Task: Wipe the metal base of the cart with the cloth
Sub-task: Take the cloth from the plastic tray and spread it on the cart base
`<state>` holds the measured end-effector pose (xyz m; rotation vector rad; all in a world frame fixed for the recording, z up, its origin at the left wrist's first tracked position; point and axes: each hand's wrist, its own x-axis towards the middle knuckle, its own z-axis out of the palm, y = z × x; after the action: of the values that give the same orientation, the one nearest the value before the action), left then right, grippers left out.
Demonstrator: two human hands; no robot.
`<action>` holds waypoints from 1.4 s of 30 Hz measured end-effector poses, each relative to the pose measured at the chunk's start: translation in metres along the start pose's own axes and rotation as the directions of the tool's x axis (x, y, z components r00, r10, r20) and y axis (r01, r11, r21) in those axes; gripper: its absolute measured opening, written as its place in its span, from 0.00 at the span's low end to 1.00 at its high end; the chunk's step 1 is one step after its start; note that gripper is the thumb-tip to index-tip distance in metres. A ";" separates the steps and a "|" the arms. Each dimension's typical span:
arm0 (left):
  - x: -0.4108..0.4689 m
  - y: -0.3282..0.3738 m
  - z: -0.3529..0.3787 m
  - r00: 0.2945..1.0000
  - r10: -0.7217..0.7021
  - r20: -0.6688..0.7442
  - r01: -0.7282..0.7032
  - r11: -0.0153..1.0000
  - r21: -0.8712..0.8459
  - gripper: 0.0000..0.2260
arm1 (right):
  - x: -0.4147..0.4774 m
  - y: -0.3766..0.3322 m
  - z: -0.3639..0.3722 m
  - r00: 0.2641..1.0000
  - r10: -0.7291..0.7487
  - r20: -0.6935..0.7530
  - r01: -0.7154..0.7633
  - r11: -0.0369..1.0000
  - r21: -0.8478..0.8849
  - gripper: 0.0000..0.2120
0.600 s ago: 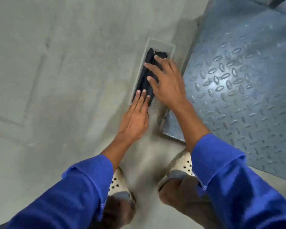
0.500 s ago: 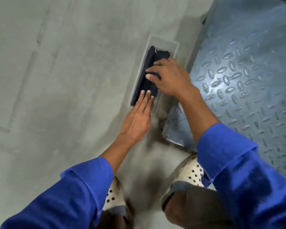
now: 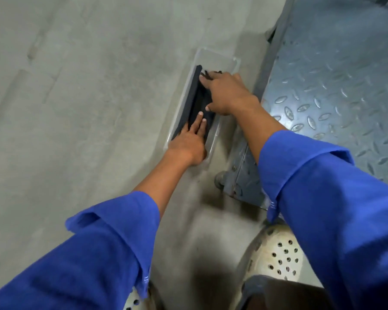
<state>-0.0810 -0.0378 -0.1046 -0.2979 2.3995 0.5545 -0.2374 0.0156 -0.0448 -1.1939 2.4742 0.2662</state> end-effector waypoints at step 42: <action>-0.048 0.016 -0.028 0.841 -0.069 -0.536 0.035 0.997 -0.074 0.32 | -0.016 -0.008 -0.022 0.947 0.130 -0.294 -0.020 0.936 0.351 0.20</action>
<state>-0.0654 -0.0327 -0.0491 -0.6151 2.9081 0.5762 -0.2275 0.0148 -0.0181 -1.0558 2.6892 -0.3562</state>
